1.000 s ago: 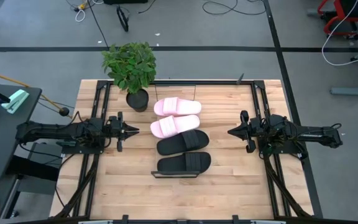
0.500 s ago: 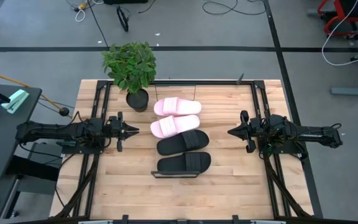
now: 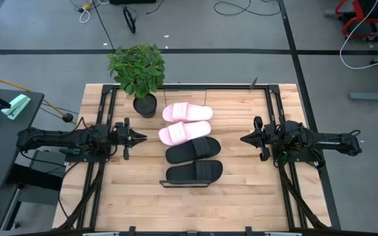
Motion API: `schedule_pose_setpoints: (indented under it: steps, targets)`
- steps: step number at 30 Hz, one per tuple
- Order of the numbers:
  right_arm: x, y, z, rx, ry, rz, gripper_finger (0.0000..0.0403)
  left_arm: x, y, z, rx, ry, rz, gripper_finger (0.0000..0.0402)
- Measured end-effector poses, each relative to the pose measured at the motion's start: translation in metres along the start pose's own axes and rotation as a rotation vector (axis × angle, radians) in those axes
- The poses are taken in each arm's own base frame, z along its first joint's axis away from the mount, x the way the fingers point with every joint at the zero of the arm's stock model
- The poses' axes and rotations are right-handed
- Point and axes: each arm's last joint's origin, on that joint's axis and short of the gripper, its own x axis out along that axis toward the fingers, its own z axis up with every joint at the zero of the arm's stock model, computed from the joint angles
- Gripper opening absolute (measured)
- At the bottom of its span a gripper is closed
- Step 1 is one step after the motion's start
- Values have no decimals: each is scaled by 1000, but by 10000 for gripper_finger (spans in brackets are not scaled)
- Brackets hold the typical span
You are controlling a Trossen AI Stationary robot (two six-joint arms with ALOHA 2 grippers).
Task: Pick and place slides into the shelf
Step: Return to Home Position
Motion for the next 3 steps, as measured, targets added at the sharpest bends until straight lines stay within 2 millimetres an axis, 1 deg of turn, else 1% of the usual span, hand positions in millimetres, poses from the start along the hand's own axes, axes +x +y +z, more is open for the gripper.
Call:
schedule_pose_setpoints:
  steps: [3]
  targets:
    - [0, 0, 0, 0, 0, 0, 13, 0, 0, 0, -1, 0, 0, 51]
